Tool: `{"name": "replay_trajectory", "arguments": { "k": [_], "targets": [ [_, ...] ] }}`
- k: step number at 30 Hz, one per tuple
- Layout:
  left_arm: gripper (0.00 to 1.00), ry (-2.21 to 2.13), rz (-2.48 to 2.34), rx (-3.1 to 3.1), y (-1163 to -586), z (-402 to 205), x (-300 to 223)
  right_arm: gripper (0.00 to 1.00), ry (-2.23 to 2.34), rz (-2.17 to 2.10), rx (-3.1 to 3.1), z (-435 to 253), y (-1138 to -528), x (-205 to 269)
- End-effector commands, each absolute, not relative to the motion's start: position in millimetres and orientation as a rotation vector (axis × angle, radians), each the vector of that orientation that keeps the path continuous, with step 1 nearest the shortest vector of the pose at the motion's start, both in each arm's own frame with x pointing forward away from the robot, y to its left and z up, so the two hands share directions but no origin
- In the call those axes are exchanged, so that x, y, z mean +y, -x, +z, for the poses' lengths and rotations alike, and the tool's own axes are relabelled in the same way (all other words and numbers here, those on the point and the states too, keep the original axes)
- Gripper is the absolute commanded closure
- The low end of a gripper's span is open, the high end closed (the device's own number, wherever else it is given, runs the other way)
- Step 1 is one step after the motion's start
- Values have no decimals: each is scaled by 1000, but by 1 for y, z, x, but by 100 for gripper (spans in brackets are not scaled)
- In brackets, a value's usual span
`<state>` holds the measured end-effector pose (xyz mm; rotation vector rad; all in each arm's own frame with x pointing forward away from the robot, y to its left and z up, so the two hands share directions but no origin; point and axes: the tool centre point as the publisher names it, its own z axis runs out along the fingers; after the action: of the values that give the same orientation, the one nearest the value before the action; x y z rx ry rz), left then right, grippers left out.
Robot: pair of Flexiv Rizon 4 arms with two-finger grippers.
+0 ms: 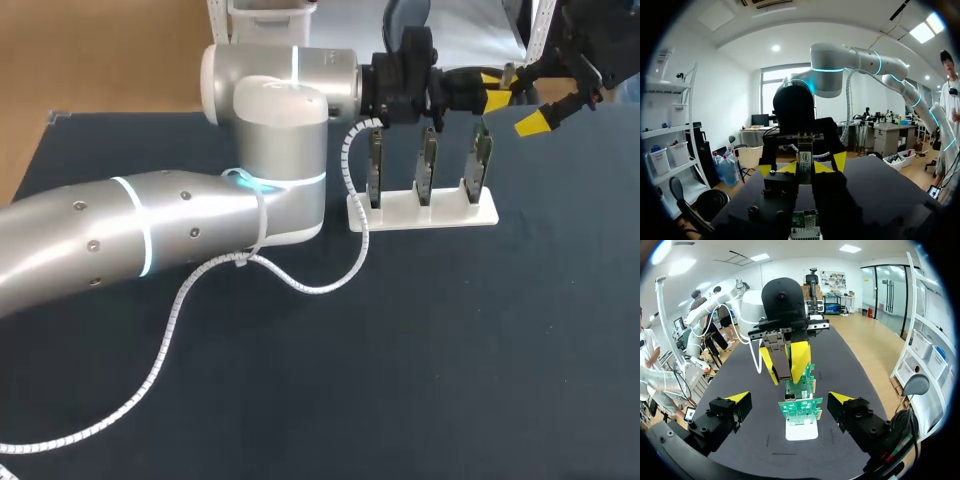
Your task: Pick up the optical module with the left hand, and insert it into the network port with the right hand.
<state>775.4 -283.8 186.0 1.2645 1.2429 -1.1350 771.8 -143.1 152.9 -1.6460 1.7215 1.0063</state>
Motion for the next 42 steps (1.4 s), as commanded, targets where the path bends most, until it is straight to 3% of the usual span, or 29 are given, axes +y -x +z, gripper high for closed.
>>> {"name": "replay_trajectory", "arguments": {
  "k": [1,42],
  "targets": [
    [100,-1249,-1128,1252,-771,183,-283,0,1644,1002,1723,153,-770,-143],
    [100,-1188,-1142,1345,-757,180,-266,0,1644,1002,1723,153,-770,-143]
  ]
}}
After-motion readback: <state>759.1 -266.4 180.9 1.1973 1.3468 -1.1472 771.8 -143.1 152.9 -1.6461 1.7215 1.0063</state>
